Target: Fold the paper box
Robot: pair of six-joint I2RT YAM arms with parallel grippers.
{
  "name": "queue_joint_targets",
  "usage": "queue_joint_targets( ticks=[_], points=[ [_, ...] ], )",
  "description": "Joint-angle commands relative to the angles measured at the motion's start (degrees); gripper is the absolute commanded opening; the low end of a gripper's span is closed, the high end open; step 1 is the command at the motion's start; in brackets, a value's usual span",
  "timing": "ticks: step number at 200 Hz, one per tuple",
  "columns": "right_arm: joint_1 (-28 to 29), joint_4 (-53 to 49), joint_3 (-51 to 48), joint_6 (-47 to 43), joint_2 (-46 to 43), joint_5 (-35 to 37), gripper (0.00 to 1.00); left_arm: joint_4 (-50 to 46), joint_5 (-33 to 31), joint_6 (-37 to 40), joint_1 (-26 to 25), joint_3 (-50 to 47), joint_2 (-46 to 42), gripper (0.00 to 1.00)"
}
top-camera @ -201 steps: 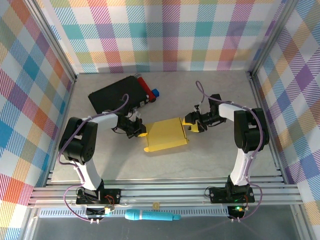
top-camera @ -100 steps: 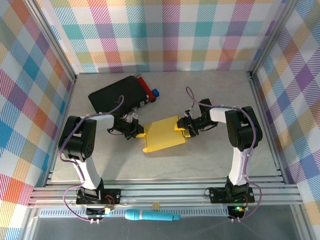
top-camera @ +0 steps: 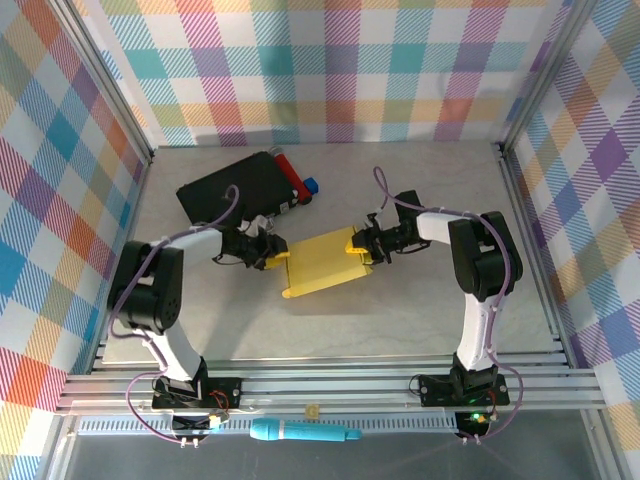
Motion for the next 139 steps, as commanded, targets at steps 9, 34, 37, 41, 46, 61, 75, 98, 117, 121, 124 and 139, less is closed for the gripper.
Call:
queue_joint_targets(
  ticks=[9, 34, 37, 41, 46, 61, 75, 98, 117, 121, 124, 139],
  points=[
    [-1.0, -5.5, 3.1, 7.2, -0.1, -1.4, 0.28, 4.9, -10.0, -14.3, 1.4, 0.5, -10.0, 0.49],
    [-2.9, -8.4, 5.3, 14.4, -1.2, -2.3, 0.27, 1.2, -15.9, -23.7, 1.7, 0.8, -13.5, 0.71],
    [-3.1, -8.8, 5.6, 15.2, -1.3, -2.4, 0.27, 0.9, -15.9, -24.8, 1.7, 0.7, -13.7, 0.71],
    [-3.4, -9.1, 5.9, 16.5, -1.4, -2.6, 0.26, 0.8, -15.8, -26.3, 1.7, 0.6, -13.9, 0.71],
    [-3.9, -9.4, 6.3, 18.1, -1.6, -3.1, 0.26, 0.9, -15.7, -28.2, 1.7, 0.3, -14.2, 0.71],
    [-4.7, -12.0, 8.5, 22.1, -1.5, -4.9, 0.26, 4.4, -14.8, -35.1, 1.5, -1.5, -14.9, 0.72],
    [-5.0, -15.2, 11.1, 24.3, -0.9, -6.2, 0.25, 9.1, -13.3, -40.9, 0.9, -3.0, -14.3, 0.73],
    [-5.1, -16.7, 13.7, 28.8, -1.2, -7.4, 0.24, 12.1, -12.1, -46.2, -1.1, -1.9, -11.5, 0.73],
    [-5.4, -16.8, 15.0, 32.2, -1.6, -7.5, 0.24, 8.4, -11.1, -47.7, -2.6, 1.2, -8.7, 0.74],
    [-5.5, -16.7, 15.3, 32.9, -1.6, -7.6, 0.24, 8.1, -10.9, -48.4, -2.8, 1.4, -8.2, 0.74],
    [-5.5, -16.8, 15.5, 33.2, -1.6, -7.8, 0.24, 8.4, -10.7, -49.1, -2.9, 1.3, -7.9, 0.74],
    [-5.5, -17.6, 16.5, 34.0, -1.6, -7.6, 0.24, 14.4, -10.6, -54.5, -3.6, -0.5, -6.9, 0.74]
  ],
)
